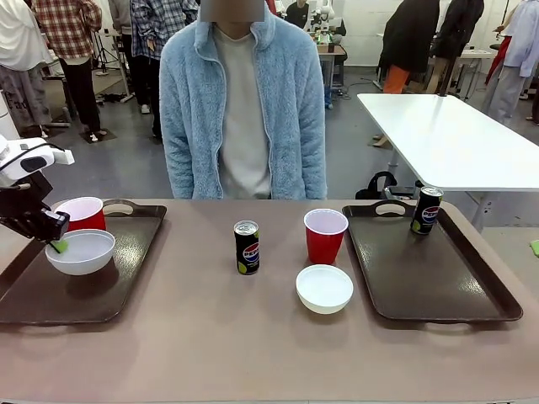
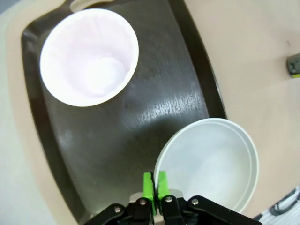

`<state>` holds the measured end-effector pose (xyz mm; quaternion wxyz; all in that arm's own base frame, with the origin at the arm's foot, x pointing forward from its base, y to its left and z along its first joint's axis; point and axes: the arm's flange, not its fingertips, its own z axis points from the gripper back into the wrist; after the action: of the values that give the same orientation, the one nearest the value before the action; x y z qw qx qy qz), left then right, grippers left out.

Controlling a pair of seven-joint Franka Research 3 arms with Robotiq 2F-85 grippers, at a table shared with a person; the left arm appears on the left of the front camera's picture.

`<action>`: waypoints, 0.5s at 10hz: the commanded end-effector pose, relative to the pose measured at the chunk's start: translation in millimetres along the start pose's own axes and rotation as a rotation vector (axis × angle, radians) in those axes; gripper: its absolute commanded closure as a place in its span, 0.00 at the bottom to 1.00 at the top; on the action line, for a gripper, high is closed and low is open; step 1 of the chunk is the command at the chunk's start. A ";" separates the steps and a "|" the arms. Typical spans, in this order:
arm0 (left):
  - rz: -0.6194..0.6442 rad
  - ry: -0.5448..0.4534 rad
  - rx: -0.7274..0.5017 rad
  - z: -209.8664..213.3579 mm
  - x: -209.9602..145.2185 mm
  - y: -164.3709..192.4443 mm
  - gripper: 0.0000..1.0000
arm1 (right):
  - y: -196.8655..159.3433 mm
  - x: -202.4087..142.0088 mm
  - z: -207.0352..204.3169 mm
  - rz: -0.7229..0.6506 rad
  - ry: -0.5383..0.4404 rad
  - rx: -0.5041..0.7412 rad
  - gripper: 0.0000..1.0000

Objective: Prepare tableware on both trays.
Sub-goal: Pick up a Picnic Bowl from the table and place it on a Handle tray.

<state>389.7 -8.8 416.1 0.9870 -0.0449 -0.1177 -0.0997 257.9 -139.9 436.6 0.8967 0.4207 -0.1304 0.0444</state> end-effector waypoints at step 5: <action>-0.051 0.035 0.029 -49.2 -9.0 -3.2 0.96 | -1.3 1.8 0.0 0.016 -0.014 0.028 0.00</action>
<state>400.6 -14.6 383.9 0.9886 -0.0400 -0.0970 -0.1079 257.9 -139.8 436.6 0.8967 0.4207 -0.1304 0.0444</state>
